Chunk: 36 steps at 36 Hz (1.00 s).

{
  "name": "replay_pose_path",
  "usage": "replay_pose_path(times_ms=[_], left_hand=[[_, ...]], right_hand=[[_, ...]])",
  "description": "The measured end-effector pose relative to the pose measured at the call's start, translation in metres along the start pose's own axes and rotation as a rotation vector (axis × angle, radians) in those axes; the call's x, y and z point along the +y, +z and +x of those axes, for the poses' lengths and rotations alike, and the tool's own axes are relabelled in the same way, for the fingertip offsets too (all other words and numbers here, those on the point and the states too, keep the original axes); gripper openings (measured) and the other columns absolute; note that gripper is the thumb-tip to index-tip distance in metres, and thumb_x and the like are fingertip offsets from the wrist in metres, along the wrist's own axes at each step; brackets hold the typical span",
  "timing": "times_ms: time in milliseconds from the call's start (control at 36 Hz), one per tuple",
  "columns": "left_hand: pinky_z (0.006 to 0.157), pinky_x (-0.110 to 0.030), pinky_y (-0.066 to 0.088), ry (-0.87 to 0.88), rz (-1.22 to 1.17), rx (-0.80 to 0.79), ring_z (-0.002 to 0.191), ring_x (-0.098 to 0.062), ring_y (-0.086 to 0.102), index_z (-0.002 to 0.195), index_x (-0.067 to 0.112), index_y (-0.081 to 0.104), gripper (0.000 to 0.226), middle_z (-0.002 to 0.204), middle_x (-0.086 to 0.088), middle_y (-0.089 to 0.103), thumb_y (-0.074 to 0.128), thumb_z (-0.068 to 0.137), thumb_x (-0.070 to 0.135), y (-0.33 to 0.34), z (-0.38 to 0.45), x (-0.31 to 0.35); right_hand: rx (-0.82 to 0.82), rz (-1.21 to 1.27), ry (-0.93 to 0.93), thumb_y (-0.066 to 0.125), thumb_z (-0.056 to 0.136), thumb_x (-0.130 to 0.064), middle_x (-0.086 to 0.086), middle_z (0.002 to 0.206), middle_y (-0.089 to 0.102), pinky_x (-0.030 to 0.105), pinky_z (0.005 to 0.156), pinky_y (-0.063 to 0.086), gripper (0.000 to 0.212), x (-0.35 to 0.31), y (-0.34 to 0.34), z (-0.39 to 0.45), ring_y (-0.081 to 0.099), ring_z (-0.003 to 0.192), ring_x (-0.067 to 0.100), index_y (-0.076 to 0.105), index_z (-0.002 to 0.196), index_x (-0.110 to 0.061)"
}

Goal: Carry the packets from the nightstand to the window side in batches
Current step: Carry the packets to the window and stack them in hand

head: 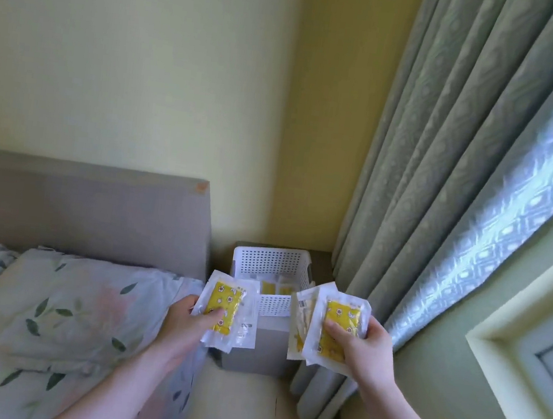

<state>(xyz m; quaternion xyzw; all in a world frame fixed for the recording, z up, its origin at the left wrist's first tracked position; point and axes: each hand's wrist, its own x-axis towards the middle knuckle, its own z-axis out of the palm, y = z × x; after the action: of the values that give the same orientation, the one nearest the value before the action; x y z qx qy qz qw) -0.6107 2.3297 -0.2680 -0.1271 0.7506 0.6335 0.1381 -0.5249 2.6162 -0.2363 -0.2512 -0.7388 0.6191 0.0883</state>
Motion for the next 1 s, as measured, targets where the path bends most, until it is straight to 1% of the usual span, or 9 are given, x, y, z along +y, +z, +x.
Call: replay_pose_path(times_ms=[194,333,472,556,639,722,778,917,1000], left_hand=[[0.068,-0.036,0.057,-0.195,-0.034,0.003,0.083,-0.027,0.075,0.101,0.008,0.07,0.02,0.092,-0.008,0.078,0.079,0.084,0.012,0.052,0.123,0.008],[0.088,-0.052,0.058,-0.313,-0.081,0.053,0.089,-0.03,0.075,0.102,0.01,0.07,0.024,0.094,-0.007,0.078,0.082,0.082,0.016,0.068,0.198,0.006],[0.085,-0.054,0.059,-0.378,-0.037,0.051,0.085,-0.031,0.075,0.096,0.008,0.071,0.018,0.088,-0.008,0.078,0.081,0.083,0.016,0.088,0.267,0.003],[0.076,-0.047,0.061,-0.372,0.085,0.095,0.082,-0.032,0.072,0.089,0.01,0.068,0.019,0.086,-0.01,0.075,0.08,0.084,0.024,0.101,0.308,0.002],[0.067,-0.031,0.053,-0.349,0.219,0.079,0.08,-0.028,0.067,0.088,0.013,0.064,0.019,0.089,-0.01,0.072,0.076,0.087,0.028,0.111,0.345,-0.005],[0.067,-0.034,0.054,-0.362,0.346,0.048,0.079,-0.031,0.066,0.094,0.012,0.065,0.024,0.092,-0.013,0.071,0.075,0.086,0.033,0.117,0.383,-0.025],[0.069,-0.035,0.057,-0.382,0.428,0.009,0.085,-0.034,0.068,0.1,0.01,0.064,0.031,0.096,-0.014,0.072,0.075,0.085,0.035,0.122,0.405,-0.042],[0.082,-0.032,0.048,-0.421,0.552,-0.043,0.108,-0.033,0.064,0.099,0.012,0.049,0.029,0.105,-0.011,0.063,0.065,0.093,0.035,0.135,0.43,-0.052],[0.079,-0.031,0.046,-0.446,0.577,-0.063,0.102,-0.029,0.064,0.099,0.015,0.047,0.024,0.101,-0.006,0.055,0.06,0.096,0.034,0.144,0.44,-0.061]], right_hand=[[-0.03,-0.15,0.068,0.09,0.072,-0.028,-0.009,0.083,0.078,0.038,0.075,0.063,0.027,0.02,0.022,0.124,0.075,0.079,0.011,0.073,0.091,-0.021],[-0.063,-0.196,0.142,0.089,0.07,-0.032,-0.008,0.085,0.078,0.041,0.076,0.063,0.031,0.026,0.045,0.197,0.075,0.079,0.012,0.071,0.094,-0.023],[-0.061,-0.204,0.219,0.088,0.074,-0.025,-0.006,0.087,0.078,0.045,0.08,0.063,0.027,0.03,0.069,0.257,0.076,0.081,0.015,0.072,0.095,-0.022],[-0.037,-0.216,0.26,0.087,0.076,-0.021,-0.003,0.089,0.077,0.042,0.082,0.062,0.026,0.033,0.085,0.286,0.074,0.084,0.018,0.068,0.093,-0.022],[0.012,-0.239,0.309,0.088,0.075,-0.026,-0.002,0.092,0.074,0.039,0.081,0.06,0.029,0.041,0.101,0.311,0.071,0.085,0.019,0.063,0.089,-0.026],[0.044,-0.265,0.359,0.09,0.07,-0.033,-0.004,0.094,0.074,0.044,0.086,0.06,0.035,0.056,0.114,0.331,0.071,0.088,0.02,0.064,0.092,-0.027],[0.053,-0.262,0.386,0.091,0.071,-0.029,-0.002,0.096,0.075,0.045,0.086,0.061,0.035,0.066,0.12,0.344,0.072,0.088,0.02,0.069,0.097,-0.023],[0.075,-0.272,0.432,0.088,0.075,-0.019,-0.001,0.095,0.076,0.038,0.082,0.06,0.031,0.078,0.136,0.367,0.073,0.088,0.019,0.073,0.101,-0.018],[0.072,-0.284,0.44,0.089,0.073,-0.021,-0.004,0.094,0.076,0.041,0.082,0.061,0.032,0.091,0.142,0.377,0.073,0.087,0.019,0.073,0.101,-0.02]])
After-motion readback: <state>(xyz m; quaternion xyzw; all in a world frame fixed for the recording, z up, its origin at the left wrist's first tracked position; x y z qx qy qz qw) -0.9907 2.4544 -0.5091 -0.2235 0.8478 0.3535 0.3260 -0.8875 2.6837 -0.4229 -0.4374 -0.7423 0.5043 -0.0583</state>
